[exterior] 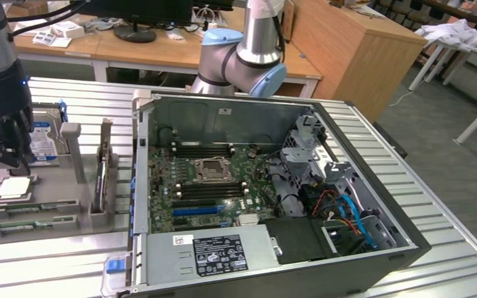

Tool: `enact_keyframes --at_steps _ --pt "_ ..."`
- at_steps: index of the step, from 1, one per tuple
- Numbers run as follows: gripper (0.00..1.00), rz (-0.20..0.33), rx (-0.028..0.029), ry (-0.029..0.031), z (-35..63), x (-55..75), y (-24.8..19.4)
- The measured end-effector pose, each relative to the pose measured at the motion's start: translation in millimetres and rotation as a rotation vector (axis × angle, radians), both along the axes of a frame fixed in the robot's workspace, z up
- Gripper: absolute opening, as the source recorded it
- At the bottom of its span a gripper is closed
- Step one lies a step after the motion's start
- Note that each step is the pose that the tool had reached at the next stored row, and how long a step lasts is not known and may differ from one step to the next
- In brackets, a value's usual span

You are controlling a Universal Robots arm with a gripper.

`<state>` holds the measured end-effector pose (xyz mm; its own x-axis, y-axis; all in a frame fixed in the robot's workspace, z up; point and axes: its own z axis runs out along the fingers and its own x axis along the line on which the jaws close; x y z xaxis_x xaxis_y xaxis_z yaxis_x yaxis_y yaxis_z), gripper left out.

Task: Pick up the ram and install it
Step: 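Pick up the ram and move it above insertion slot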

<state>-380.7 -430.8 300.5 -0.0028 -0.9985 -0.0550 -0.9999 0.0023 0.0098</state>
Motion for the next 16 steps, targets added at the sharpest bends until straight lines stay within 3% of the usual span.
enact_keyframes --at_steps 4,7,16 --pt "0.31 0.0 -0.0002 0.0001 -0.7 -0.1 -0.4" --pt "0.31 0.0 -0.0001 0.0 -11.8 0.0 -1.1" --pt "0.31 0.0 -0.0002 0.0002 -15.5 0.0 -1.1"
